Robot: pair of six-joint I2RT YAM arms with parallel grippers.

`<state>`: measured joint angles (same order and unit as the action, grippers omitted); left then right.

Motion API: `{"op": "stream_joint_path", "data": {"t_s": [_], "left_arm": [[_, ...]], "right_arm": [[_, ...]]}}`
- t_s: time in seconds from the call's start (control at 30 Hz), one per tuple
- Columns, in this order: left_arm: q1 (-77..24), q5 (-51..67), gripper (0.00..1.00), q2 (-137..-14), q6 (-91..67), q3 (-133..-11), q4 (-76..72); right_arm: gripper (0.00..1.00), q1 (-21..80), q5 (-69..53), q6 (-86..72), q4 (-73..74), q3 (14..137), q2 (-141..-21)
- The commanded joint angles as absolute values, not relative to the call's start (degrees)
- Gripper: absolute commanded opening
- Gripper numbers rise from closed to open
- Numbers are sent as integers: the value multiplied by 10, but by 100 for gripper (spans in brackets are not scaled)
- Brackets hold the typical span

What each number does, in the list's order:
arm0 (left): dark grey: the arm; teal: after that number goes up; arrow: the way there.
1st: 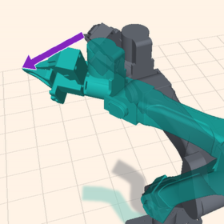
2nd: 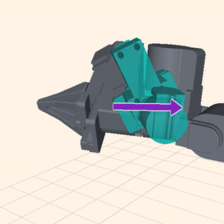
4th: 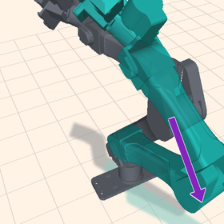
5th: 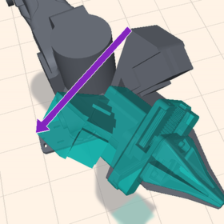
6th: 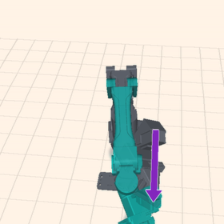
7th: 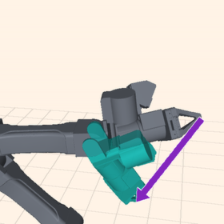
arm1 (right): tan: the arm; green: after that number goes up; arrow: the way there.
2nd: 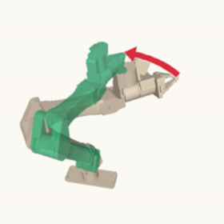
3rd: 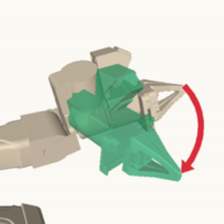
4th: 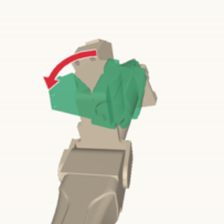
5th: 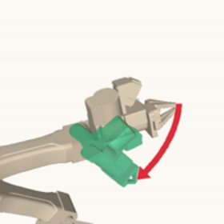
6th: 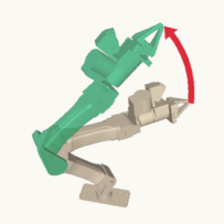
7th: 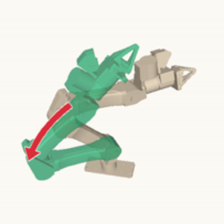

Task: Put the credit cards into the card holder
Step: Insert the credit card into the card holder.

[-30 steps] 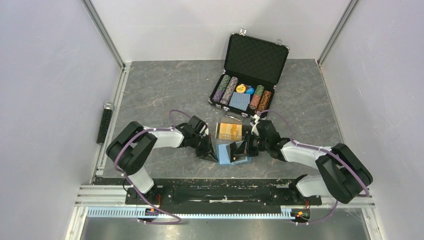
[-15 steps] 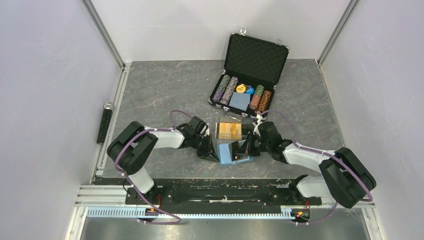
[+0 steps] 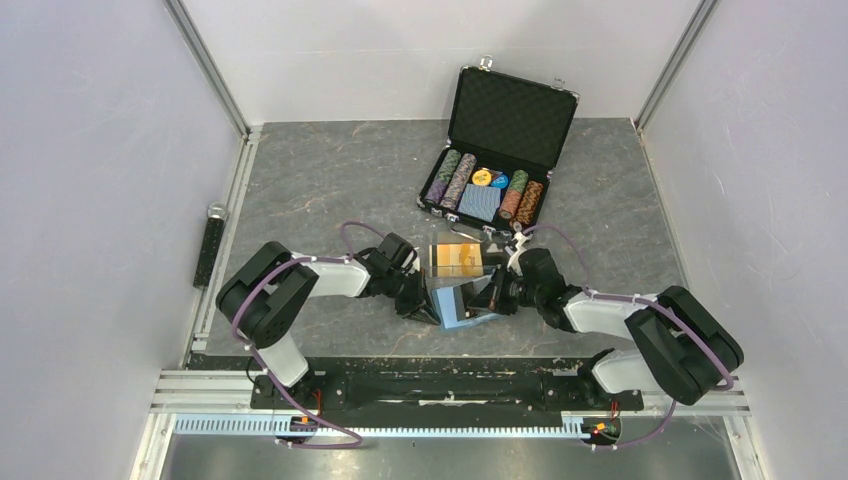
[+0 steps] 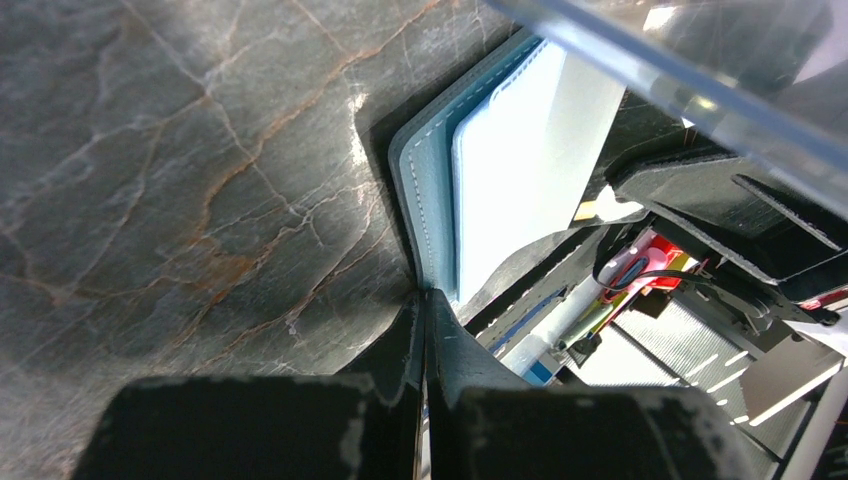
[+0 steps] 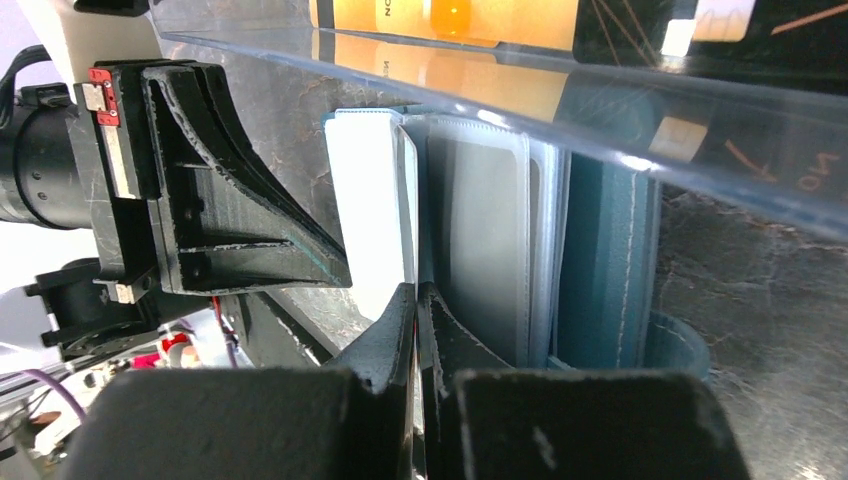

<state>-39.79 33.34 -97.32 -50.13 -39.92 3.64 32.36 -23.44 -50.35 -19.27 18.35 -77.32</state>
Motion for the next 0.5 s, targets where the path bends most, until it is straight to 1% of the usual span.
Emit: {"op": "stream_joint_path", "data": {"t_s": [0.0,0.13,0.23,0.47], "left_arm": [[-405,299,2,-999,-518,-395,24],[-405,297,2,-1001,-516,-403,26],[-405,291,2,-1001,-511,-406,36],[-405,276,2,-999,-498,-417,62]], "right_arm": [[1,335,-255,-521,-196,182,-785],[22,351,-241,-470,-104,236,-794],[30,354,-220,-427,-31,278,-803],[57,355,-164,-355,102,345,-786]]}}
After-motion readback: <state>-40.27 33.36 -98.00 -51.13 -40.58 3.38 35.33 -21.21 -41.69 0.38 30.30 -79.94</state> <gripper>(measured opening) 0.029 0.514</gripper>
